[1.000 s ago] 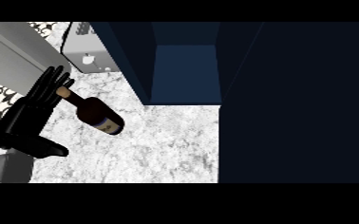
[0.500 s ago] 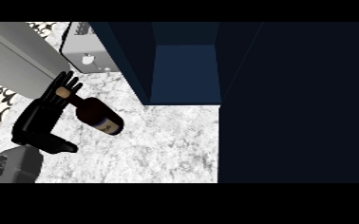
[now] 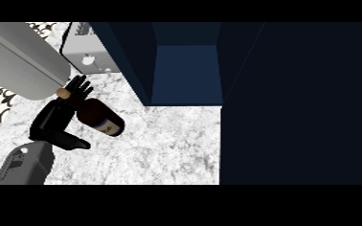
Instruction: Pick up the wine, place it into the cabinet and close the cabinet
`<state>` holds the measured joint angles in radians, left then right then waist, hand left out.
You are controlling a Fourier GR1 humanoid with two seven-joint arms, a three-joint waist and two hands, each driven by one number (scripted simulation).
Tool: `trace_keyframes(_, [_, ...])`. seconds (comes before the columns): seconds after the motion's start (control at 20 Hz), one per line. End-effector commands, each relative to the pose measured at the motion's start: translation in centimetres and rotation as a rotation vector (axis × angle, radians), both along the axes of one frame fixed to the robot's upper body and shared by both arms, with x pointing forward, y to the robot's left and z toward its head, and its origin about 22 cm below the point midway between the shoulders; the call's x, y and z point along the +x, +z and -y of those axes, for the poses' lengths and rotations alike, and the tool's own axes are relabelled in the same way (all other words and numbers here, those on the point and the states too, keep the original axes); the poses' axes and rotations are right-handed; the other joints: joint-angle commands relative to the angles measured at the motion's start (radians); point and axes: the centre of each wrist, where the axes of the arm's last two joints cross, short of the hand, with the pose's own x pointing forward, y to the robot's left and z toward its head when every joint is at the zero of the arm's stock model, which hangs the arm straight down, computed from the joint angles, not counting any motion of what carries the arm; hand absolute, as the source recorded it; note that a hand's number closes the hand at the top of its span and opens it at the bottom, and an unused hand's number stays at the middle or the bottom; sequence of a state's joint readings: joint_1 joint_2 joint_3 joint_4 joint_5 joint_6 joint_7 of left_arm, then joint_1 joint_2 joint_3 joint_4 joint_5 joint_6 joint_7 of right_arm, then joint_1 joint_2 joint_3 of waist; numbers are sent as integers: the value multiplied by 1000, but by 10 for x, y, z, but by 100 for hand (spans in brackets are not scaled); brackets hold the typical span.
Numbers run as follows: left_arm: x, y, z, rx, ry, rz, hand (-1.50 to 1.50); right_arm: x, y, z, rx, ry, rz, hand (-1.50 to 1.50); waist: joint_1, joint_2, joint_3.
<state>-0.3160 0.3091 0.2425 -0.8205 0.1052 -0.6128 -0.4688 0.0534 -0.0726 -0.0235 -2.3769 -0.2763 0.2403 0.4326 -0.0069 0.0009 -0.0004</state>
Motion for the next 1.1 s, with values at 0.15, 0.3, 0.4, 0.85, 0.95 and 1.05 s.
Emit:
trace_keyframes(0.15, [16,-19,10,14,-34,-30,-150,0,-6,6,-10,2,15,-150,-6,2,0])
trace_keyframes(0.3, [-8,-33,-12,-19,-24,-24,-150,8,10,8,-5,-18,27,-150,-3,2,-1])
trace_keyframes(0.4, [16,-27,5,-7,-20,-24,-150,15,1,-1,8,-15,18,-150,-8,4,-1])
trace_keyframes(0.85, [-1,-53,14,-90,10,-43,-150,-9,2,12,-14,-2,25,-150,-17,6,-2])
trace_keyframes(0.95, [0,-51,13,-116,-26,-46,-150,-6,-7,2,-12,-7,7,-150,-12,4,-1])
trace_keyframes(1.05, [-10,-61,13,-151,-39,-60,-150,1,3,-4,-12,-3,38,-150,-18,10,-4])
